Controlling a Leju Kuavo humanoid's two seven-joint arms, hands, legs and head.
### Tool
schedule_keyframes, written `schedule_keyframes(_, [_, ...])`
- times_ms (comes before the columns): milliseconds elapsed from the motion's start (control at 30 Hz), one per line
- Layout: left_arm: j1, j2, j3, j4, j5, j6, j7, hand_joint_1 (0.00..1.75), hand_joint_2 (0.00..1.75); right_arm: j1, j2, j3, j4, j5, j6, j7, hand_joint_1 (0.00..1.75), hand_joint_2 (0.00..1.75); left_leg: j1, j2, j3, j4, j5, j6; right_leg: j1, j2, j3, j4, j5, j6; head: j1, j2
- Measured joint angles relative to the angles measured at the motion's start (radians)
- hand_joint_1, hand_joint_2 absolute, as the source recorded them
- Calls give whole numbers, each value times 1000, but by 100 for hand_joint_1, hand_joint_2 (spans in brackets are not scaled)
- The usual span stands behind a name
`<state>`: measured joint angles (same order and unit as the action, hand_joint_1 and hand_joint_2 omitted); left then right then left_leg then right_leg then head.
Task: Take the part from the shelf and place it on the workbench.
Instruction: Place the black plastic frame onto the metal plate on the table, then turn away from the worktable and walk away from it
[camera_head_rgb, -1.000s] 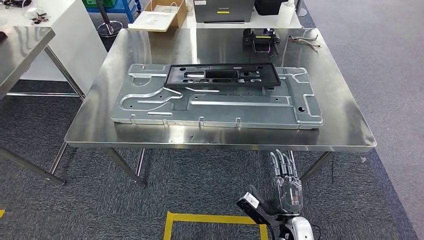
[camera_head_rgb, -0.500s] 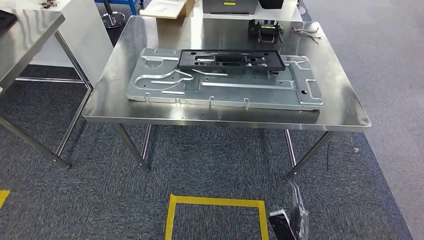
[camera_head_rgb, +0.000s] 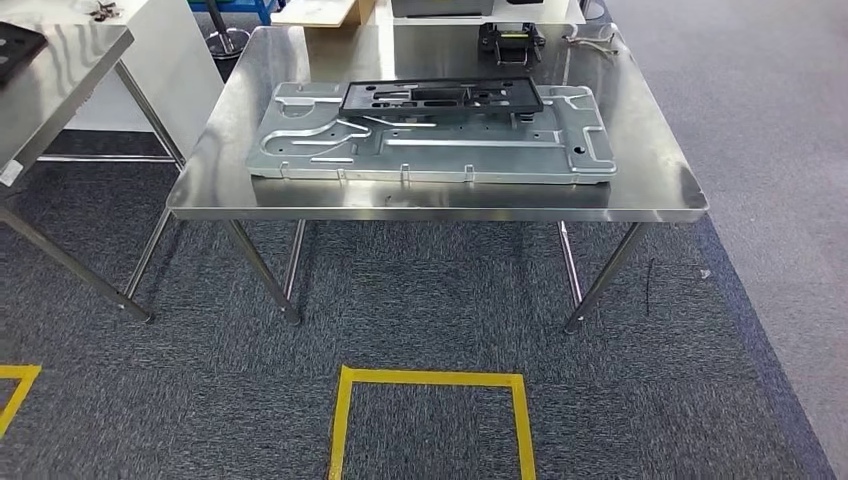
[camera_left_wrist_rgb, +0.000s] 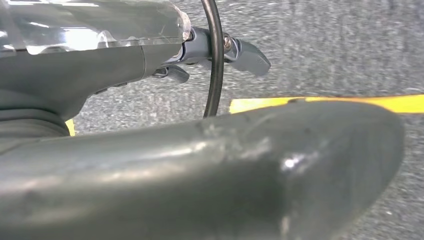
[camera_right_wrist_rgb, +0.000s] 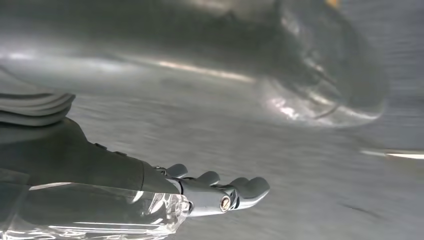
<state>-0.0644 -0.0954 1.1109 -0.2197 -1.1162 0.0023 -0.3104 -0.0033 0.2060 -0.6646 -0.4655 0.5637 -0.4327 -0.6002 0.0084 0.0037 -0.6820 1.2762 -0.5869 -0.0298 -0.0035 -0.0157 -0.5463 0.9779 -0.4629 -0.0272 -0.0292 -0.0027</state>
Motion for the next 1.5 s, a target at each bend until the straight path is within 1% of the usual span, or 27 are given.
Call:
schedule_keyframes(33, [0,0,3,0,-2,0,0,0,0,-3,-3,-17,30,3,2,31,0,0,1,0,19,8,19,-1,0,-1,-20,8,9,1,0,0])
schedule_keyframes(100, [-1,0,7,0,-5,0,-1,0,0,-10,-6,-47,76,6,13,105,0,0,2,0,104,-74,70,2,0,0,-58,27,26,6,0,0])
schedule_keyframes(167, [-4,0,8,0,-7,0,-2,0,0,-15,-7,-71,110,5,23,174,0,0,-1,-1,201,-212,62,12,2,0,-82,42,41,15,0,0])
schedule_keyframes(233, [-7,0,9,0,-8,0,-3,0,0,-18,-8,-90,137,5,25,210,0,0,-7,-2,234,-280,39,26,2,-1,-91,45,58,27,0,0])
schedule_keyframes(300, [-5,0,10,0,-8,0,-4,0,0,-19,-10,-105,158,5,26,230,0,0,-6,1,220,-287,58,44,0,1,-97,43,67,40,0,0])
schedule_keyframes(333, [-5,0,11,0,-9,0,-4,0,0,-20,-12,-111,166,7,27,245,0,0,-5,4,210,-290,72,54,-1,4,-105,55,46,45,0,0])
schedule_keyframes(400, [-5,0,12,0,-11,-1,-4,0,0,-21,-13,-120,182,15,31,299,0,0,-2,9,179,-294,102,68,-5,10,-131,133,-52,53,0,0])
schedule_keyframes(467, [-5,0,13,0,-14,-1,-5,0,0,-22,-13,-124,197,28,36,374,0,0,-3,9,144,-292,129,71,-7,11,-151,254,-141,59,0,0])
schedule_keyframes(500, [-5,0,14,0,-14,-1,-6,0,0,-22,-13,-124,204,33,37,412,0,0,-3,9,126,-290,142,70,-9,11,-149,297,-149,62,0,0])
schedule_keyframes(533, [-4,0,15,0,-15,-2,-6,0,0,-23,-13,-125,210,37,38,447,0,0,-3,9,107,-286,155,68,-10,11,-134,314,-133,63,0,0])
schedule_keyframes(567, [-4,-1,16,0,-16,-2,-7,0,0,-24,-13,-127,216,39,39,477,0,0,-3,9,89,-282,167,65,-12,11,-102,299,-103,63,0,0])
schedule_keyframes(633, [-5,-1,17,0,-18,-2,-8,0,0,-27,-13,-130,223,41,44,519,0,0,-4,8,57,-272,188,56,-12,11,7,183,-69,59,0,0])
schedule_keyframes(700, [-5,-2,17,0,-20,-2,-10,0,0,-30,-13,-135,228,41,51,542,0,0,-6,9,37,-262,207,44,-8,12,110,42,-95,49,0,0])
schedule_keyframes(733, [-5,-2,17,0,-21,-2,-11,0,0,-31,-13,-137,230,41,54,548,0,0,-7,10,32,-261,217,37,-4,13,133,2,-108,42,0,0])
schedule_keyframes(800, [-3,-2,18,0,-23,-1,-12,0,0,-31,-12,-141,236,42,71,550,0,0,-4,10,26,-262,233,25,-3,11,125,-14,-102,27,0,0])
schedule_keyframes(867, [2,-3,19,0,-26,0,-13,0,0,-31,-11,-142,239,51,99,547,0,0,0,7,7,-226,185,14,-5,4,104,-17,-81,8,0,0])
schedule_keyframes(933, [6,-5,19,0,-30,2,-14,0,0,-28,-11,-142,240,68,125,545,0,0,3,4,-24,-118,83,4,-3,-5,76,-17,-59,-4,0,0])
schedule_keyframes(967, [7,-5,19,0,-32,2,-14,0,0,-26,-11,-142,240,77,133,545,0,0,3,4,-38,-51,47,1,-1,-10,62,-15,-49,-6,0,0])
schedule_keyframes(1000, [7,-5,19,0,-34,3,-14,0,0,-25,-11,-141,241,84,139,545,0,0,4,5,-44,3,35,-1,1,-16,46,-12,-40,-6,0,0])
schedule_keyframes(1067, [8,-5,19,0,-37,3,-14,0,0,-24,-11,-138,242,91,144,546,0,0,3,6,-12,25,72,0,3,-31,19,-3,-25,-4,0,0])
schedule_keyframes(1133, [6,-5,19,-1,-38,3,-14,0,0,-24,-10,-137,243,94,144,546,0,0,0,24,90,-91,106,10,6,-48,1,8,-18,-1,0,0])
schedule_keyframes(1200, [1,-4,19,-1,-39,3,-15,0,0,-23,-9,-137,244,95,144,546,0,0,-8,51,187,-235,85,26,10,-67,-9,18,-13,6,0,0])
schedule_keyframes(1233, [-1,-4,19,-1,-39,3,-16,0,0,-24,-9,-136,244,95,144,546,0,0,-12,59,207,-274,69,34,12,-77,-11,21,-10,12,0,0])
schedule_keyframes(1300, [1,-4,19,-1,-39,3,-16,0,0,-26,-9,-136,245,96,144,546,0,0,-11,48,206,-300,67,48,12,-92,-15,24,-5,23,0,0])
schedule_keyframes(1333, [3,-5,19,-1,-39,3,-16,0,0,-28,-10,-136,245,96,144,546,0,0,-8,39,203,-305,74,55,10,-78,-19,33,-12,31,0,0])
schedule_keyframes(1433, [6,-6,19,-1,-39,3,-16,0,0,-24,-11,-136,245,96,144,546,0,0,-2,14,188,-312,96,70,1,-2,-74,167,-107,48,0,0])
schedule_keyframes(1500, [7,-6,19,-2,-39,3,-16,0,0,-20,-11,-136,245,96,144,546,0,0,-2,-7,177,-309,105,71,-4,11,-119,282,-161,55,0,0])
